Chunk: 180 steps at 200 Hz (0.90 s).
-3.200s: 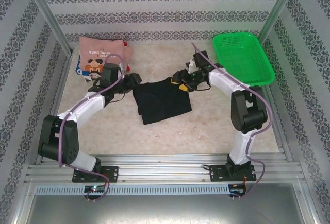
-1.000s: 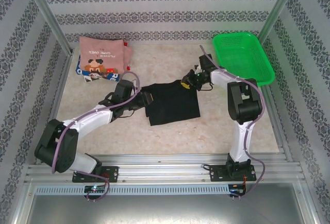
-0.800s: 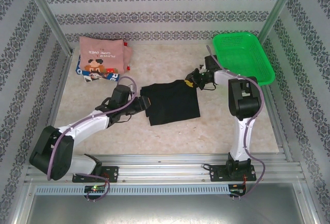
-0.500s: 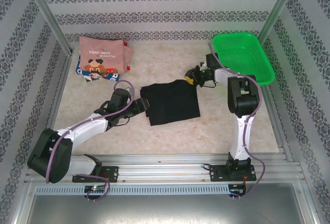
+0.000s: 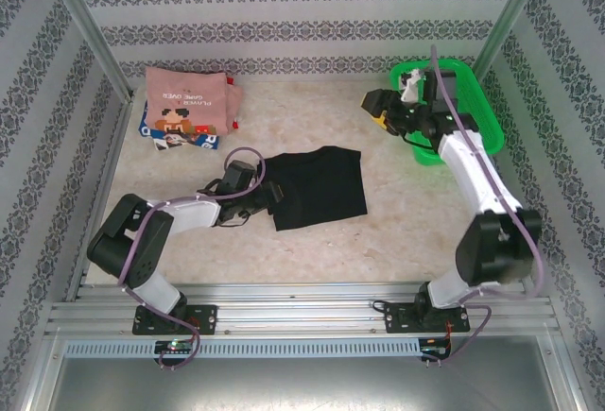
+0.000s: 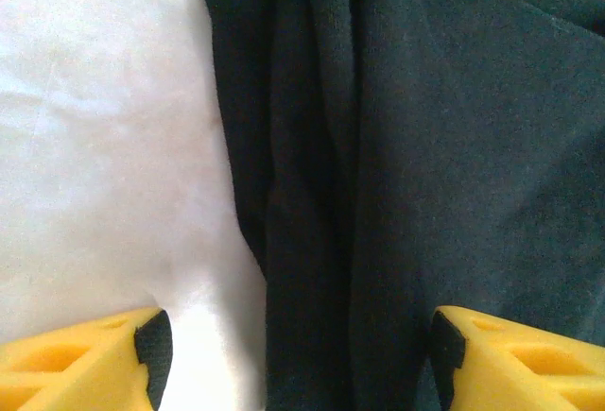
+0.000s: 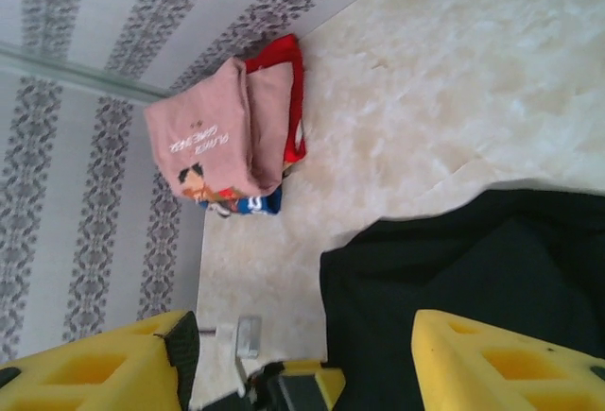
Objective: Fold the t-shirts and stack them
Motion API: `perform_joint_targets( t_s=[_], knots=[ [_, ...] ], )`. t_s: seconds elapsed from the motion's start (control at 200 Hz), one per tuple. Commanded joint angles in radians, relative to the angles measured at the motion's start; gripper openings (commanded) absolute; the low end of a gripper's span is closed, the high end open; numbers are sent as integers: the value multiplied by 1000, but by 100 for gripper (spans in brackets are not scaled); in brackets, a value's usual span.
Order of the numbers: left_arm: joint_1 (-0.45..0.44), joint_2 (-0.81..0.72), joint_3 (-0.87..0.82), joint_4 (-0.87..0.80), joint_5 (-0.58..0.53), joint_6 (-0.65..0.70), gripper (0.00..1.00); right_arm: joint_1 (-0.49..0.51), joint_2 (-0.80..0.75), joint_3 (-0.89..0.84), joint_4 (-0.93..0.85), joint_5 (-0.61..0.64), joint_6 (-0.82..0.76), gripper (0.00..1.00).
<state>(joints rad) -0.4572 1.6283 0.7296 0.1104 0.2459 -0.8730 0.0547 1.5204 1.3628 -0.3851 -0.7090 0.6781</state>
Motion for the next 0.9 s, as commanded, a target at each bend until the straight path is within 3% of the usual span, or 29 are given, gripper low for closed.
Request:
perform_joint_targets(
  t_s=[0.0, 0.31, 0.405, 0.485, 0.56, 0.739, 0.894],
  knots=[
    [-16, 87, 87, 85, 15, 7, 73, 3, -53, -99, -90, -30, -44, 63],
    [-70, 298, 409, -223, 26, 67, 67, 2, -203, -250, -100, -65, -34, 63],
    [-79, 365, 476, -288, 19, 63, 59, 0, -221, -257, -107, -70, -35, 63],
    [-85, 398, 524, -316, 16, 68, 43, 0, -232, -270, -106, -82, -32, 62],
    [-89, 430, 580, -355, 12, 75, 34, 0, -245, -287, -101, -84, -25, 62],
    [-97, 499, 725, -417, 28, 130, 26, 0, -268, -324, -91, -101, -24, 61],
    [-97, 508, 828, -543, 1, 257, 16, -3, -285, -318, -133, -109, -54, 61]
  ],
)
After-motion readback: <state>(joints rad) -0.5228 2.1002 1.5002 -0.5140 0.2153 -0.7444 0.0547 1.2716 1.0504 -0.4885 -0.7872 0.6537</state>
